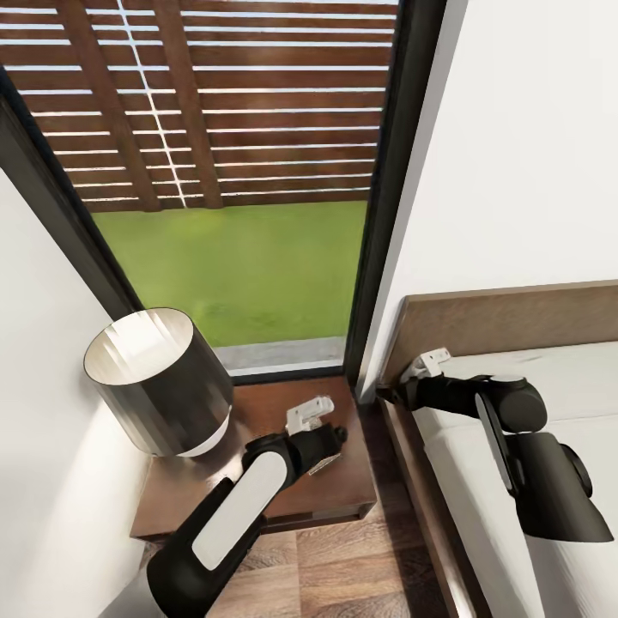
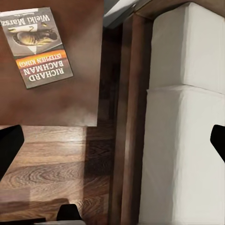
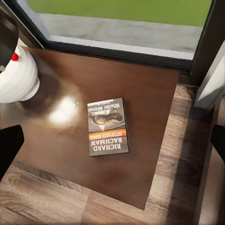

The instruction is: In the bedroom, move the book from the bed onto either nightstand, and place the two sandals side by side next to the bed.

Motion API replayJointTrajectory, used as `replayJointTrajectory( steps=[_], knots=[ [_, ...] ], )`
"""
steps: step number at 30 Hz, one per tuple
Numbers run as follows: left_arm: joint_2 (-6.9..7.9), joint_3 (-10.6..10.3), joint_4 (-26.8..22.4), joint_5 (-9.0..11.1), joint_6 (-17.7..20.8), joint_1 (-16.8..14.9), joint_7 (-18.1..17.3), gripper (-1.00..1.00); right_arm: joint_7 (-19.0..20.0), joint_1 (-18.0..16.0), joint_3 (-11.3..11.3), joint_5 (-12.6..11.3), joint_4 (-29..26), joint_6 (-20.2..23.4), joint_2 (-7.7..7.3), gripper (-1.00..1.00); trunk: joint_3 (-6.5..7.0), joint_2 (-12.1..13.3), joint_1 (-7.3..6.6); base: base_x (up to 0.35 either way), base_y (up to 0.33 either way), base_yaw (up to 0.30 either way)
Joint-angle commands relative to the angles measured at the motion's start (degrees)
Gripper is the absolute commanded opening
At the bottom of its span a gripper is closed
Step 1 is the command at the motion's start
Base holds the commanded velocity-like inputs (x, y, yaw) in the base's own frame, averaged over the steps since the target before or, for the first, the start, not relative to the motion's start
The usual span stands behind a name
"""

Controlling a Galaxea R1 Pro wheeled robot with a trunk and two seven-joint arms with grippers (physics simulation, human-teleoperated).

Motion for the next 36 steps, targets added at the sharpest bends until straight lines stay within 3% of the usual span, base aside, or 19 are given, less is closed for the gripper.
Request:
replayJointTrajectory(
  steps=[1,17,25,36],
  knots=[
    [0.00,-0.05,-0.06,0.03,0.23,0.42,0.38,1.00,0.50,0.16,0.06,0.60,-0.06,0.15,-0.03,1.00,-0.05,-0.03,0.00,0.000,0.000,0.000],
    [0.04,-0.49,0.11,-3.74,0.29,5.08,-0.01,1.00,0.53,4.03,0.14,0.61,-0.06,0.15,-0.03,1.00,-0.05,-0.03,0.00,0.000,0.000,0.000],
    [0.19,-0.52,0.26,-4.12,0.30,6.48,-0.12,1.00,0.54,5.90,0.16,0.61,-0.06,0.15,-0.03,1.00,-0.05,-0.03,0.00,0.000,0.000,0.000],
    [1.66,-0.54,0.46,-4.28,0.30,8.11,-0.27,1.00,0.54,8.63,0.22,0.61,-0.05,0.15,-0.03,1.00,-0.05,-0.03,0.00,0.000,0.000,0.000]
  ],
)
